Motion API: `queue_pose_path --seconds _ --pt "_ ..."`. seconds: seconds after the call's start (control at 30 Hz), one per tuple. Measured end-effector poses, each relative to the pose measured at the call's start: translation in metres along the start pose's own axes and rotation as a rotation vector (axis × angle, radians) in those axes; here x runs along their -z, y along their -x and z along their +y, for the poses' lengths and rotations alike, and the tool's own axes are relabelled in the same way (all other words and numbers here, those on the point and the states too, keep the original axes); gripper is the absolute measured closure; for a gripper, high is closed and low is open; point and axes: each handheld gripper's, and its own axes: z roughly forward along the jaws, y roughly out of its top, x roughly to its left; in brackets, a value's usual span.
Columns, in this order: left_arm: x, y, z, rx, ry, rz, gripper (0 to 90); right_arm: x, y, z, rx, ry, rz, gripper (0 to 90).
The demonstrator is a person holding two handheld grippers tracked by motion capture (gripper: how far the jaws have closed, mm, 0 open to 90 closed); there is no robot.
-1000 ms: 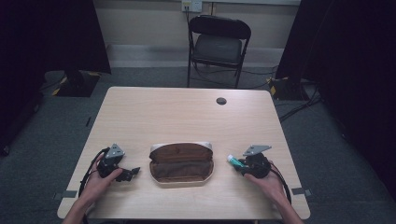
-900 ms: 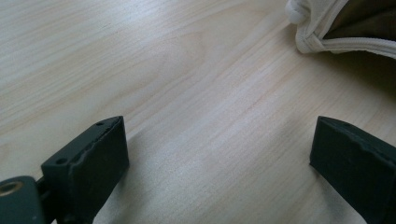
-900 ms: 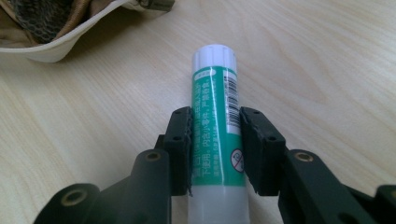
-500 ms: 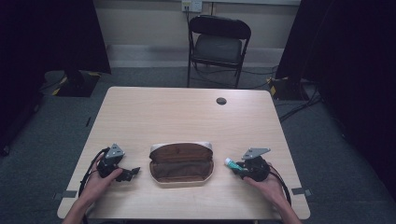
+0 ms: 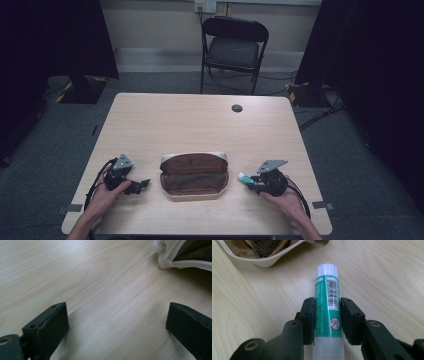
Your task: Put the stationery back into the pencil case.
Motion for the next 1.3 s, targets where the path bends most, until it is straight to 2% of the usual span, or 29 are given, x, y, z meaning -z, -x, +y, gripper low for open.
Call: queue_pose_path --seconds 0.3,0.57,0.9,1.13,1.3 --pt "0.0 0.0 0.0 0.0 0.0 0.0 3.8 0.0 -0.004 -0.001 0.025 -0.011 -0.008 66.1" --pt "0.0 0.0 0.0 -0.003 -0.002 0.0 3.8 0.008 -0.004 0.0 -0.016 0.011 0.015 66.2" --pt "0.0 0.0 0.0 -0.002 -0.001 0.0 3.8 0.02 -0.009 0.003 0.008 0.056 0.047 66.2" --pt "0.0 0.0 0.0 0.001 0.0 -0.003 3.8 0.026 -0.019 0.014 0.032 0.092 0.069 66.2" --pt "0.0 0.0 0.0 0.001 0.001 -0.002 3.8 0.032 -0.03 0.024 0.059 0.115 0.106 66.2"
